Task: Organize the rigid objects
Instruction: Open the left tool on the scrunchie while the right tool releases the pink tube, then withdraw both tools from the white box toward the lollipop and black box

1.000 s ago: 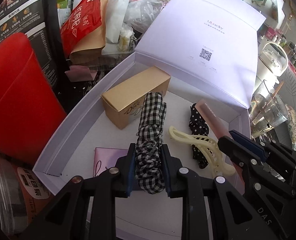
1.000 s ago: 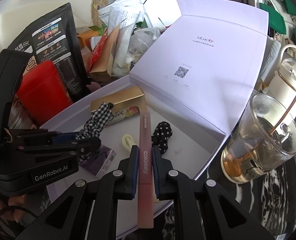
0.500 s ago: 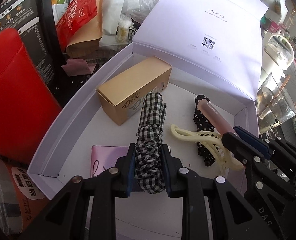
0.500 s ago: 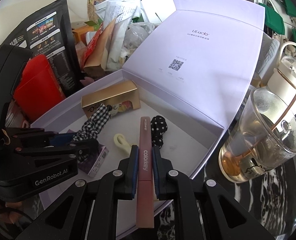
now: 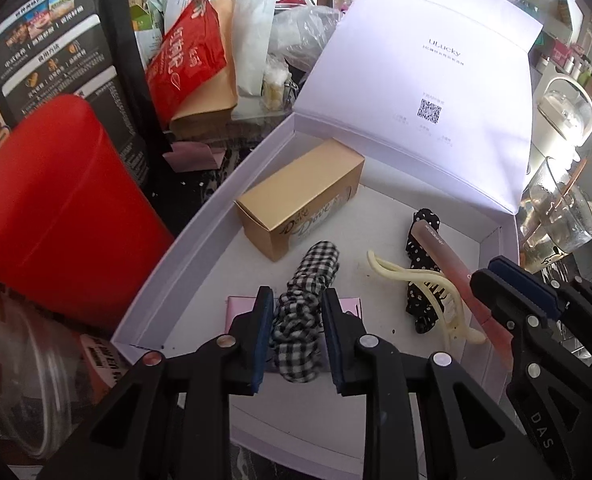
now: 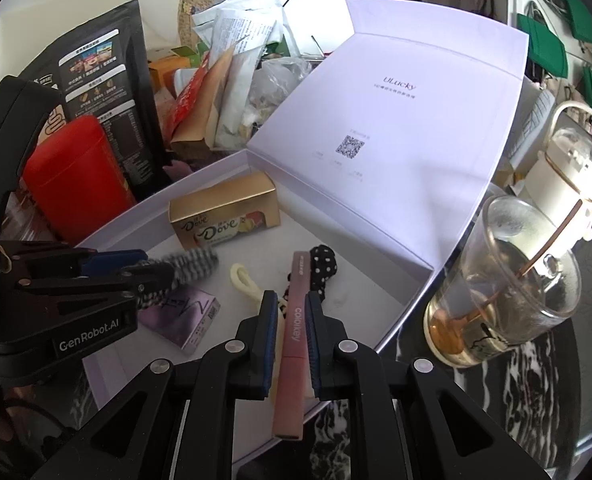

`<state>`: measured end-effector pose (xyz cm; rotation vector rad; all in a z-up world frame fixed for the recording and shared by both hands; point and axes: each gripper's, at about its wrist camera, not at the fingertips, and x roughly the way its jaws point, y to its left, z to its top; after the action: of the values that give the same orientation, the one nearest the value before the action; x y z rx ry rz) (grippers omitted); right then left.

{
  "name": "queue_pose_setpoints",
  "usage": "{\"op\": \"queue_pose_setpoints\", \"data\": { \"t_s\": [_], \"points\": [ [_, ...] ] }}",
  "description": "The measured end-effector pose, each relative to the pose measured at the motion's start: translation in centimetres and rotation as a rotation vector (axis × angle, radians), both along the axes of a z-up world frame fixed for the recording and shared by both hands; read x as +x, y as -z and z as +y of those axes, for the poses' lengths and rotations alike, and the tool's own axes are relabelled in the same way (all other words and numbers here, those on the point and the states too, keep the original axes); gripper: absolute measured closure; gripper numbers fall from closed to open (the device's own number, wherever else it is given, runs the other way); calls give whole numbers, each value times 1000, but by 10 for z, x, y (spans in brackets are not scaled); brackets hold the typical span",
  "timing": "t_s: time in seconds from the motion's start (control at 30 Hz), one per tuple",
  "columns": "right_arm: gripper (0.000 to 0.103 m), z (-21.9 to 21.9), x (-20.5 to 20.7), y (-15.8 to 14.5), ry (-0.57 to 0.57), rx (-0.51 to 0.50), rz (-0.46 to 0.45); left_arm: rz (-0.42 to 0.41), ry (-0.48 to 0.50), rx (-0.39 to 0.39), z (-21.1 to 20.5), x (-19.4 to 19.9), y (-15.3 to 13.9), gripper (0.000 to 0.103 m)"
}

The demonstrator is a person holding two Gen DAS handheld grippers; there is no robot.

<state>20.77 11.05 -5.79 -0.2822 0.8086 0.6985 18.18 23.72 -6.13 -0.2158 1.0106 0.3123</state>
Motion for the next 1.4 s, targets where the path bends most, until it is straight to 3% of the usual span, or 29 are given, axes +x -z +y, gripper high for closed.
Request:
{"op": "queue_pose_setpoints", "data": {
  "t_s": [0.17,0.4,0.43,0.5,0.53,0.57,0.73,0.93,1.0,1.07,1.13,1.4],
  "points": [
    [84,-6,-5,-10,16,-18,-30,4,-28,74,0,-7,-11,78],
    [81,-17,-15,-23,33,-18,-35,10,-21,61,6,-13,-16,76],
    [81,-18,-16,-25,34,-18,-38,3,-20,68,5,-14,-18,70],
    [81,-22,-20,-29,37,-20,-46,-16,-12,56,3,-16,-22,45],
    [81,-23,-21,-31,40,-22,-50,-27,-8,45,1,-17,-25,27],
    [81,-25,-23,-34,44,-24,-54,-37,-6,41,0,-19,-28,24],
    [80,-36,-32,-48,63,-9,-78,-67,12,69,-14,-31,-50,24],
    [62,-53,-45,-66,81,23,-94,-110,38,108,-32,-47,-75,23],
    [59,-60,-50,-72,87,31,-99,-119,42,122,-38,-54,-83,20],
    [54,-67,-57,-78,93,43,-109,-129,43,138,-44,-61,-89,2],
    [47,-74,-63,-85,100,56,-123,-147,47,149,-51,-70,-96,0],
    [35,-115,-93,-109,141,89,-180,-189,89,152,-77,-96,-112,0]
  ]
}}
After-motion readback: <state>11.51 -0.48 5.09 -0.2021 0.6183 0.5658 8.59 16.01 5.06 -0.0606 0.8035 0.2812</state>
